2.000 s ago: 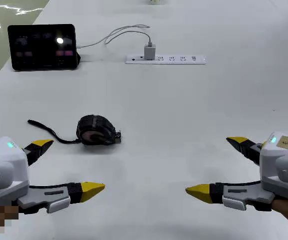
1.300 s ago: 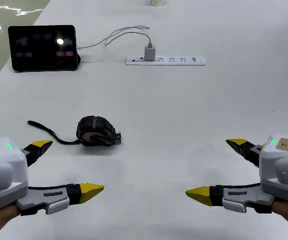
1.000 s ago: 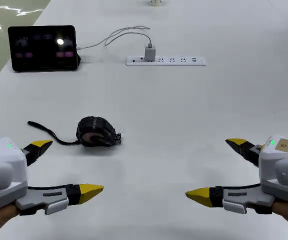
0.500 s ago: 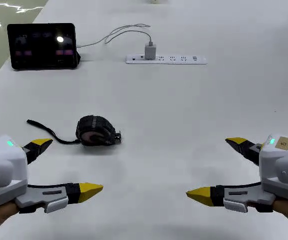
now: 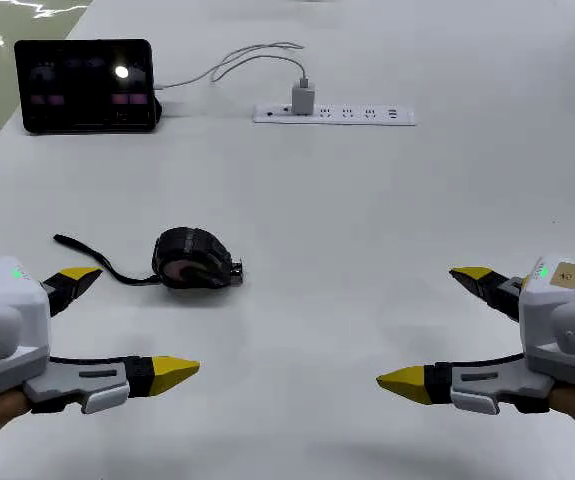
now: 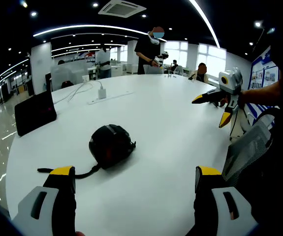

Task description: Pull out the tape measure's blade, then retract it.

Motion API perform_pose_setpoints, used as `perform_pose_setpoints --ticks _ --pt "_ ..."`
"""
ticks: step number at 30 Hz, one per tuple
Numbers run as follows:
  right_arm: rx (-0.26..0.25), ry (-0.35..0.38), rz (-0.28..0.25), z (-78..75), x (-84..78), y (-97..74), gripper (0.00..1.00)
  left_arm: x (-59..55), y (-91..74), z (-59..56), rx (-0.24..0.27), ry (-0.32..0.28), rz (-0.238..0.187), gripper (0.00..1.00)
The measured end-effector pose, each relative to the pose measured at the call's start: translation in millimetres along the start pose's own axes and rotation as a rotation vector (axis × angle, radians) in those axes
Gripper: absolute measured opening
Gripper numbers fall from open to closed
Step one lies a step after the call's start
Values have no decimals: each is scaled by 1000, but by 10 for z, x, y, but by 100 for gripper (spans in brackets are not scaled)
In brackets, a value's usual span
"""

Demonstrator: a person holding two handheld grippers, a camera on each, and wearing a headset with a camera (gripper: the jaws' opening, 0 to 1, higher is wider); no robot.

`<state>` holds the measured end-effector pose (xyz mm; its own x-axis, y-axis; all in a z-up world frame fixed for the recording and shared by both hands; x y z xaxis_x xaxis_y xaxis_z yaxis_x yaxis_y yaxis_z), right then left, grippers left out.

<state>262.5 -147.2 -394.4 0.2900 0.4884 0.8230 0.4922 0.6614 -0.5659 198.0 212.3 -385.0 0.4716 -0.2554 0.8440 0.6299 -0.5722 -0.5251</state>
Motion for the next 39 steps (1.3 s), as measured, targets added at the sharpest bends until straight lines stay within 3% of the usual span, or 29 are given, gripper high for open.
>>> perform_pose_setpoints --ticks 39 --pt "121 -136 47 -278 172 381 89 180 189 330 -62 74 91 97"
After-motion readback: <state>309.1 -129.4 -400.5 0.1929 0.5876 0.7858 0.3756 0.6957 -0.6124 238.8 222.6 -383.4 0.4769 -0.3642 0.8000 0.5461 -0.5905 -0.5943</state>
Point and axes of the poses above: the centre of the closed fingertips' face, and the gripper's own axes: y roughly forward along the fingers, z roughly to its left, x roughly out of its top, the point moved 9 cm from there along -y, roughly backward along the fingers, and after that the axes turned 8 degrees about -x, right-handed, at the moved point
